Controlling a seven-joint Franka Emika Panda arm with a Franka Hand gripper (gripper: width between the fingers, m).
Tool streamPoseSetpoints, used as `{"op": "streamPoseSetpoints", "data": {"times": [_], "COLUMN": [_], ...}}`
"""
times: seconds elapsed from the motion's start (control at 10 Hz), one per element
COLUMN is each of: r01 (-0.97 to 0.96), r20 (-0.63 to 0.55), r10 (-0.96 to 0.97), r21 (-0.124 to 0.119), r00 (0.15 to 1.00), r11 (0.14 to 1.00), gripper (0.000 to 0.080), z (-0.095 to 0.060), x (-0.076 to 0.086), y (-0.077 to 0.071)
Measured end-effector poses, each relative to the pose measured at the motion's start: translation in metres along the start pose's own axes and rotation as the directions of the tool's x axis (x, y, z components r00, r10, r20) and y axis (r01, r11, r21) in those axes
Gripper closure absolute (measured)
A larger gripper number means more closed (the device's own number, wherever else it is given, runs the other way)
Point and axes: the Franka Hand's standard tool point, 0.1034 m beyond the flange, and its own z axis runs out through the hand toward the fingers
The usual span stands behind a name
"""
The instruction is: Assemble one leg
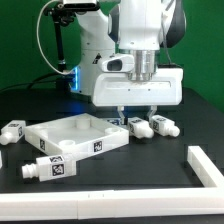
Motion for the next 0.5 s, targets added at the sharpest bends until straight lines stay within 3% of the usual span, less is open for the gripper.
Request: {"op": "streamPoseSetpoints", "data": {"times": [0.1,0.2,0.4,0.5], "r01": [0.0,0.0,0.011,0.007], "r20": [0.0,0.0,0.022,0.055], "r10": [0.0,0.0,-0.011,-0.008], "r21": [0.0,0.0,0.003,0.023], "r00": [1.0,1.0,1.0,0.998], "r11": [1.0,1.0,1.0,1.0], "gripper": [0.0302,0.0183,0.0158,0.0151], "z": [0.0,0.0,-0.001,-0.017], "x": [0.0,0.0,-0.002,0.0], "y": [0.0,0.0,0.002,0.007]}}
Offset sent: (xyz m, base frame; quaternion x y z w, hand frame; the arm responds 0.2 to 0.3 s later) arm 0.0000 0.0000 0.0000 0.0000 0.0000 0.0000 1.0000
